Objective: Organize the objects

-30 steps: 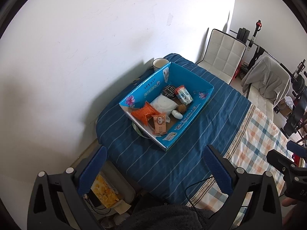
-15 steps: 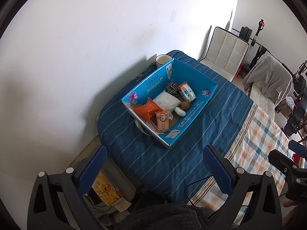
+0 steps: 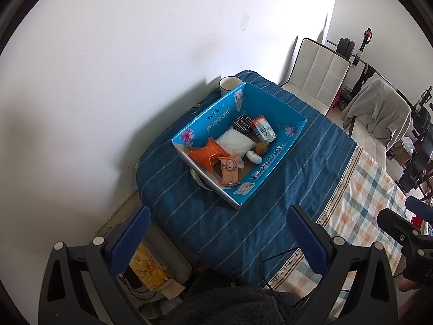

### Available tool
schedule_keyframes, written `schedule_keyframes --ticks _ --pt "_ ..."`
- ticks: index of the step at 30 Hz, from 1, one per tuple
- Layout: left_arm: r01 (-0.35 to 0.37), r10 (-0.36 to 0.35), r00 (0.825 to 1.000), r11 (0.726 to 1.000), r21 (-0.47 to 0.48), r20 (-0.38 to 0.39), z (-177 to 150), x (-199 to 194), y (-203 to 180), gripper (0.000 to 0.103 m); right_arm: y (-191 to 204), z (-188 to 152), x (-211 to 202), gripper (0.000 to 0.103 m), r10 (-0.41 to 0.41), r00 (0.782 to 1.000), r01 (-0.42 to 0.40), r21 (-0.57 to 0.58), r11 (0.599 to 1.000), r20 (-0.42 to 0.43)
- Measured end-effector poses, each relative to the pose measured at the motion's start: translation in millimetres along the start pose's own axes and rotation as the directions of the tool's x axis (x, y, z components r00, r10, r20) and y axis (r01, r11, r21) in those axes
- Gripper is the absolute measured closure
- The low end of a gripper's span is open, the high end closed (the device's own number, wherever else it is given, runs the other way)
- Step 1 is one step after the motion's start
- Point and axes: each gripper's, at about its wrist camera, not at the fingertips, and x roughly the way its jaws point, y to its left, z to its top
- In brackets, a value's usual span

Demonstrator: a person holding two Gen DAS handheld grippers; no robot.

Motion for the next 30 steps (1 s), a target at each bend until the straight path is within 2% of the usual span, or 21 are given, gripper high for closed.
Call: schedule_keyframes --ticks 18,30 --pt "-0.011 0.012 1.0 0.999 -0.047 0.006 -1.9 -3.8 14.9 0.0 7.7 4.9 -1.6 0.0 -0.006 1.0 0.006 -0.005 1.0 0.011" --pt "-0.01 0.01 1.0 0.998 -0.068 -0.002 -2.3 0.8 24.9 0.0 21.4 14.0 16.0 0.0 0.0 1.0 0.0 -0.043 0.999 -0.01"
